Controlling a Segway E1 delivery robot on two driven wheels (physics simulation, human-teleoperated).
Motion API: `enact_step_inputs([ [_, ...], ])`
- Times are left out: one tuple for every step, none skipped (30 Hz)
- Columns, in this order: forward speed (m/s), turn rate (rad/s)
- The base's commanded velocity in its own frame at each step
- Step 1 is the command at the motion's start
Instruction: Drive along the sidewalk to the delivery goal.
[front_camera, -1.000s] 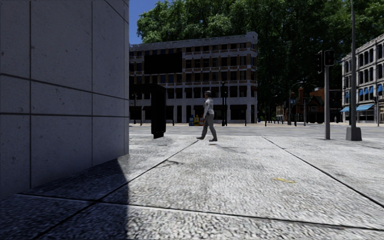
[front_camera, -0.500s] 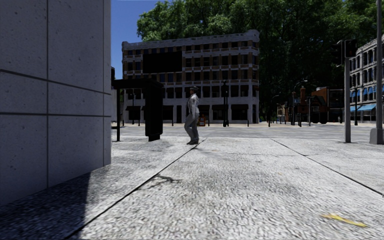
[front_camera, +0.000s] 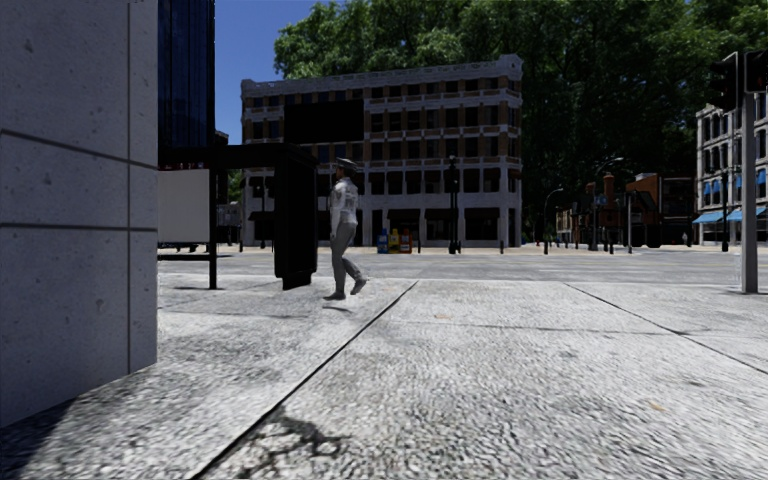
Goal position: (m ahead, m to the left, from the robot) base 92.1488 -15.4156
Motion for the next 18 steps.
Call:
enact_step_inputs([
  [2.0,0.0],
  [2.0,0.0],
  [2.0,0.0],
  [2.0,0.0],
  [2.0,0.0],
  [2.0,0.0],
  [2.0,0.0],
  [2.0,0.0],
  [2.0,0.08],
  [2.0,0.1],
  [2.0,0.11],
  [2.0,0.12],
  [2.0,0.15],
  [1.93,0.18],
  [1.82,0.23],
  [1.82,0.23],
  [1.78,0.25],
  [1.71,0.28],
])
